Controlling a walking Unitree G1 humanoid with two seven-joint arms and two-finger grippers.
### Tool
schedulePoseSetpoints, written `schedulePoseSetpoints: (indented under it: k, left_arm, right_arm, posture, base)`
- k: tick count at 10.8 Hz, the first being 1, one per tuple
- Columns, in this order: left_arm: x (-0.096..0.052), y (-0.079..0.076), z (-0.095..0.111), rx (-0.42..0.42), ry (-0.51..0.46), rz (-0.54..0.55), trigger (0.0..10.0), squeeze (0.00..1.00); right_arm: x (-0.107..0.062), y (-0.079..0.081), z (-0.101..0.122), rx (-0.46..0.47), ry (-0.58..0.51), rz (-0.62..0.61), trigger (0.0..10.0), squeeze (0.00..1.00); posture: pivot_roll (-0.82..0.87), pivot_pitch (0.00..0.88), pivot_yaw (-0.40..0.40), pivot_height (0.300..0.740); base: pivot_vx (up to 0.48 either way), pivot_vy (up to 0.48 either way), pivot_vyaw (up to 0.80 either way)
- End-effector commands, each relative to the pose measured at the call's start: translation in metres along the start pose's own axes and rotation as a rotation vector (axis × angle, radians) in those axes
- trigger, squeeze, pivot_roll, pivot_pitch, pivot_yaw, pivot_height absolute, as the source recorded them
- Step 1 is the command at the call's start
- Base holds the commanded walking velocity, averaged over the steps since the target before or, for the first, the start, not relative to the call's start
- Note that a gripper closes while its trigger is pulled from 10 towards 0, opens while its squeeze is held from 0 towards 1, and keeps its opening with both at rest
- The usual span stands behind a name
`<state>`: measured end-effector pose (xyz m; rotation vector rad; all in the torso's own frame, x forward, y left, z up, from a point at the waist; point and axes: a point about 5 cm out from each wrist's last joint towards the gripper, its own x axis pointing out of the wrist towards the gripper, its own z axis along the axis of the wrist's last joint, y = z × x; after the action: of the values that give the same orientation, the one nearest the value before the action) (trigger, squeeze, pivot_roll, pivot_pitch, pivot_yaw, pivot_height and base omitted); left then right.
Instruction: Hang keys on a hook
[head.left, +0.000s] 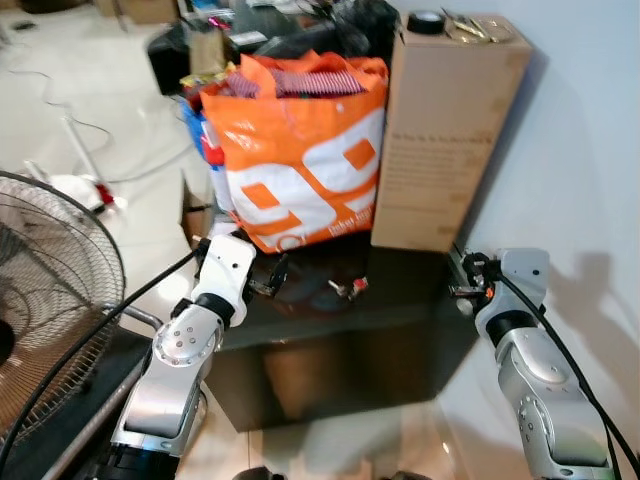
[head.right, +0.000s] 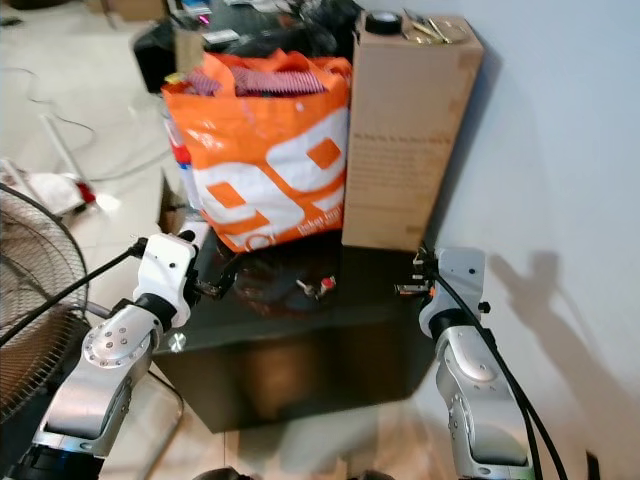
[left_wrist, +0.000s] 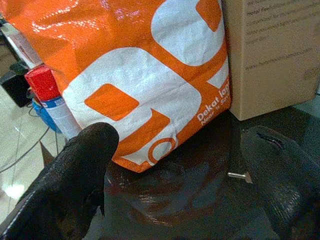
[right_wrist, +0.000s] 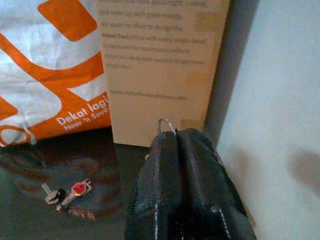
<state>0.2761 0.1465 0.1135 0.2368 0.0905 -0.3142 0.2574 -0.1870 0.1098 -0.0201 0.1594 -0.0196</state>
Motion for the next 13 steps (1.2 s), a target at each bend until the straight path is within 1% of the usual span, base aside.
schedulePoseSetpoints:
  k: [1, 10, 13]
  left_arm:
    - [0.0002, 0.0032, 0.0009, 0.006, -0.003, 0.015, 10.0, 0.22]
    - [-0.0005, 0.0023, 0.0002, 0.007, -0.004, 0.016, 10.0, 0.22]
    - [0.0023, 0.0007, 0.001, 0.009, -0.008, 0.003, 10.0, 0.22]
  right_arm:
    - [0.0018, 0.0, 0.0013, -0.006, -0.002, 0.0, 10.0, 0.0]
    - [0.0019, 0.0025, 0.0012, -0.019, -0.008, 0.013, 10.0, 0.0]
    - [0.0, 0.0027, 0.0007, -0.033, -0.009, 0.021, 10.0, 0.0]
  posture:
    - [-0.06, 0.0, 0.042, 0.74]
    - [-0.06, 0.0, 0.044, 0.74]
    - [-0.08, 0.0, 0.054, 0.74]
  base:
    - [-0.281, 0.0, 0.0]
    - [-0.281, 0.0, 0.0]
    - [-0.281, 0.0, 0.0]
